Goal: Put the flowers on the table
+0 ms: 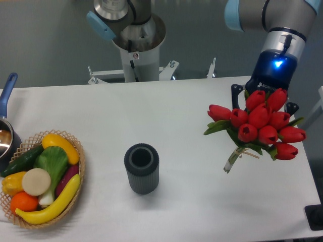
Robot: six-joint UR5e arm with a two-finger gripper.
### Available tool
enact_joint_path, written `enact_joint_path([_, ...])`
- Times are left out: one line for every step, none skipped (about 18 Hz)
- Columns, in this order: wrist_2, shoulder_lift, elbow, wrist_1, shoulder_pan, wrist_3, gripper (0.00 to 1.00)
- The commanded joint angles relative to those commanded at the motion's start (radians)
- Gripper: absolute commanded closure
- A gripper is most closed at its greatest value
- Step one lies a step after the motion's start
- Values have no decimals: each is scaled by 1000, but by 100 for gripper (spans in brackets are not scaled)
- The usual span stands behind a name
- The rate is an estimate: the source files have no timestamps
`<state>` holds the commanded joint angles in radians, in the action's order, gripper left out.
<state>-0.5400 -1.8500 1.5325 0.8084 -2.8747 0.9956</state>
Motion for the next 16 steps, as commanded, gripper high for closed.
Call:
enact_joint_path([0, -2, -2, -2, 0, 0, 58])
enact_joint_path([-2, -2, 0, -2, 2, 0, 58])
enact_joint_path([0, -3, 0, -2, 0, 0, 58])
enact_joint_path([0, -2, 0, -2, -2, 0, 58])
enact_joint_path([0, -2, 2, -2, -5, -2, 58])
enact_joint_path([2, -2, 5, -2, -8, -2, 58])
enact_joint_path([2, 0, 14, -2, -17, 0, 58])
enact_joint_path([2, 3, 26, -3, -21, 0, 58])
enact_joint_path([0, 6, 34, -3, -25, 3, 58])
enact_joint_path([-2, 11, 37, -3, -25, 9, 58])
enact_joint_path([-3, 12, 37, -3, -23, 14, 58])
enact_joint_path([0, 14, 37, -3, -21, 14, 58])
enact_joint_path([0, 15, 40, -3, -21, 14, 58])
enact_joint_path([0, 15, 40, -3, -20, 14, 58])
enact_joint_path([0, 15, 40, -3, -20, 14, 58])
enact_joint_path([0, 15, 40, -3, -21, 14, 58])
